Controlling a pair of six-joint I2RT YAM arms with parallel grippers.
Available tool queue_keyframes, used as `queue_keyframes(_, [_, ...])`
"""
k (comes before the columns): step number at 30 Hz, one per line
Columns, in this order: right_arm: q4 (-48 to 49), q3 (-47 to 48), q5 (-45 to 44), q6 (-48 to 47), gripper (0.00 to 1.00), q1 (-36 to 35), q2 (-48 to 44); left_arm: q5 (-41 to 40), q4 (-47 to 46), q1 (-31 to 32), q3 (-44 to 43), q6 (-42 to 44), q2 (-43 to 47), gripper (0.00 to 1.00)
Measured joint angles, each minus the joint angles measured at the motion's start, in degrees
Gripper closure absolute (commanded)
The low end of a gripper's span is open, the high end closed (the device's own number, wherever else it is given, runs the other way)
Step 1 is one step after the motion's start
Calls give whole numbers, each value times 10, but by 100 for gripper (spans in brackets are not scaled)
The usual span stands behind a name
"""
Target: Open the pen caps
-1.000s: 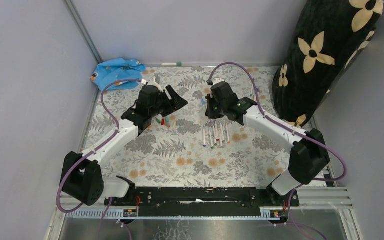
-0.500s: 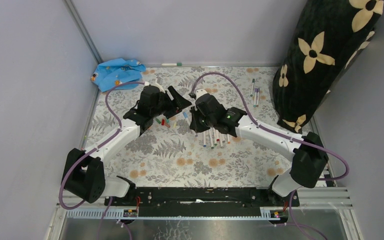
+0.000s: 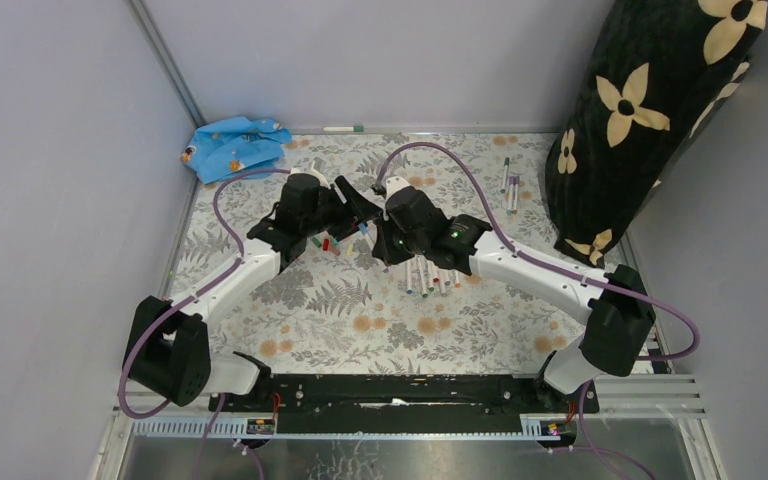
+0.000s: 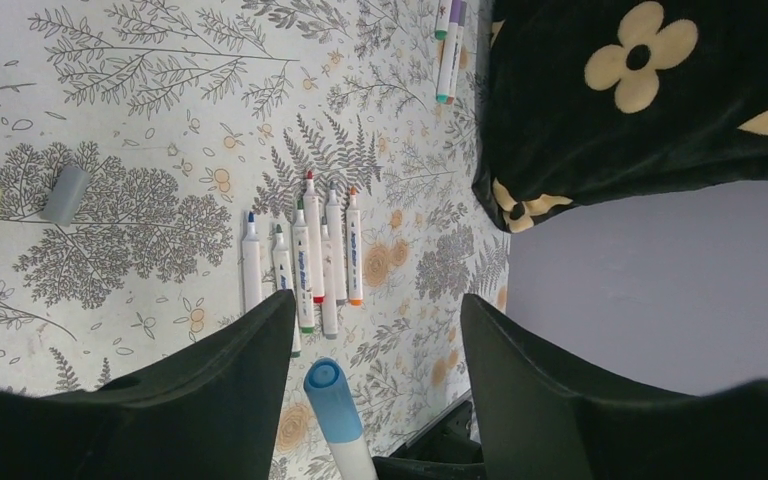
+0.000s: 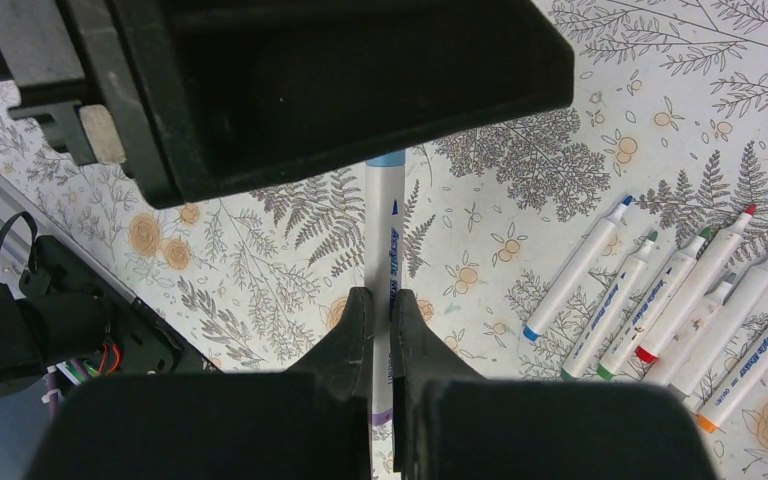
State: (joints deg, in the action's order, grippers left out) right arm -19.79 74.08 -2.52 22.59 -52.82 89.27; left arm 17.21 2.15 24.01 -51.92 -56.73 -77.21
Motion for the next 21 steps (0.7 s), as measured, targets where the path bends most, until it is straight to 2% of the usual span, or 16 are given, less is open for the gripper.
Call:
queue_keyframes(5, [2, 0, -1, 0, 100, -1, 2, 3, 1, 0, 0, -13, 0, 47])
queue_keyframes(12, [11, 0, -10, 0, 100, -1, 3, 11, 5, 0, 0, -23, 1, 51])
queue_keyframes(18, [13, 0, -11, 0, 100, -1, 3, 12, 11, 0, 0, -28, 10, 68])
queue_keyframes(21, [13, 0, -11, 0, 100, -1, 3, 12, 16, 0, 0, -27, 10, 74])
